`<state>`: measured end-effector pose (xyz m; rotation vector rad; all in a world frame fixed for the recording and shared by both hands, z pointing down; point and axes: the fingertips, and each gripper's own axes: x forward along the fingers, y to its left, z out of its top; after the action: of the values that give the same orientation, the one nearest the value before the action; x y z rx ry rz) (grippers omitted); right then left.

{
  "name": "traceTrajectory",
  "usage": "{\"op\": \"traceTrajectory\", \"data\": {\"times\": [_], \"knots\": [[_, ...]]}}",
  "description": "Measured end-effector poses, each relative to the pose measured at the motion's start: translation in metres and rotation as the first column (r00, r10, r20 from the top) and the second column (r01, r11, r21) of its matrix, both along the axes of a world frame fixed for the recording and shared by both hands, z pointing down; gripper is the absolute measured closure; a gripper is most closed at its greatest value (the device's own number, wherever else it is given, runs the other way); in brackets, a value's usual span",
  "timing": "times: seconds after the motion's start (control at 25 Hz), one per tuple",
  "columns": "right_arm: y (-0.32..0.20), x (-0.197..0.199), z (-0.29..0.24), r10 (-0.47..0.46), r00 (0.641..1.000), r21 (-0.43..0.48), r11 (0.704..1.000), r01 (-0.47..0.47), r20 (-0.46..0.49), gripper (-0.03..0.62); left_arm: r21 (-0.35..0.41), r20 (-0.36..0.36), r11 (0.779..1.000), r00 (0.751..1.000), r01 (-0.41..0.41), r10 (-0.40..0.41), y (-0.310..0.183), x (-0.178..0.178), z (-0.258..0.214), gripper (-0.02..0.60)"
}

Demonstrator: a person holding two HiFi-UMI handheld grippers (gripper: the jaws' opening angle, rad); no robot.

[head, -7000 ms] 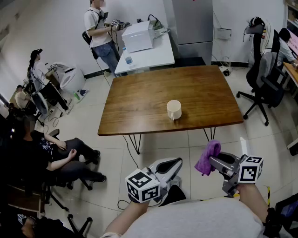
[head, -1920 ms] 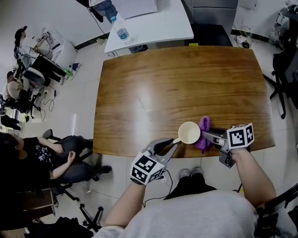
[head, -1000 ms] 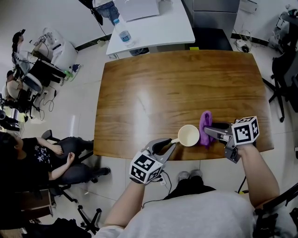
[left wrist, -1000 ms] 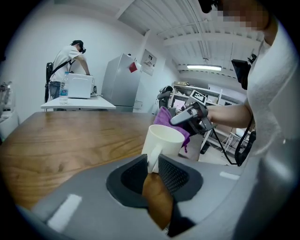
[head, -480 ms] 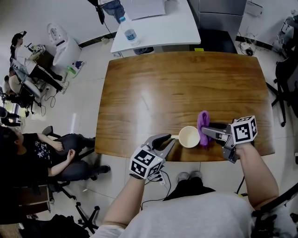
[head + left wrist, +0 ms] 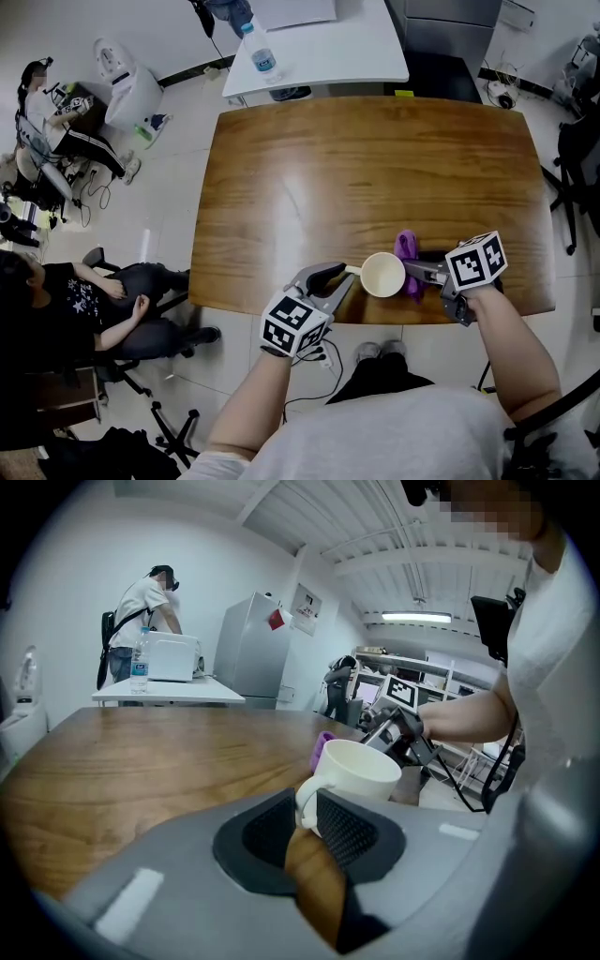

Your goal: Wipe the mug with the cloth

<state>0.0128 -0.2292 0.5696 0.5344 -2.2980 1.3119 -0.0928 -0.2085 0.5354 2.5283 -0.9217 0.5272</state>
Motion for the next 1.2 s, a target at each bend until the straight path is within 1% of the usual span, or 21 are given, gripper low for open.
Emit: {"op": "traceTrajectory", "data": {"times": [0.08,0.36,0.6,0.72,0.84,1.04,1.2], "knots": [[0.0,0.0,0.006,-0.013,0.999,0.002,1.0,0.013,-0.032,0.471,-0.002,-0.004,1.0,1.0,0.002,-0.002,-0.001,0.0,0.0,0.517],[0.003,-0.003,0.008,-0.023,0.999,-0.013,1.0,0.023,-0.033,0.471,-0.001,-0.013,1.0,1.0,0.005,-0.005,-0.002,-0.003,0.0,0.517],[0.001,0.001,0.003,0.028,0.999,-0.033,0.999,-0.027,0.024,0.471,-0.004,-0.018,1.0,1.0,-0.012,0.012,0.0,-0.003,0.001,0.515],[-0.01,0.008,-0.01,0.058,0.997,0.005,0.998,-0.058,0.05,0.471,-0.002,-0.017,1.0,1.0,-0.012,0.012,0.0,0.0,0.001,0.515],[-0.022,0.006,-0.028,0.074,0.992,0.038,0.996,-0.078,0.099,0.471,-0.006,-0.016,1.0,1.0,-0.01,0.01,-0.001,0.002,0.001,0.515],[-0.036,-0.009,-0.057,0.056,0.985,0.08,0.994,-0.07,0.165,0.471,-0.011,-0.015,1.0,1.0,-0.018,0.018,-0.004,0.003,0.002,0.515],[-0.033,-0.017,-0.06,0.015,0.983,0.067,0.997,-0.027,0.182,0.471,-0.012,-0.019,1.0,1.0,-0.008,0.008,-0.006,0.005,0.002,0.515]]}}
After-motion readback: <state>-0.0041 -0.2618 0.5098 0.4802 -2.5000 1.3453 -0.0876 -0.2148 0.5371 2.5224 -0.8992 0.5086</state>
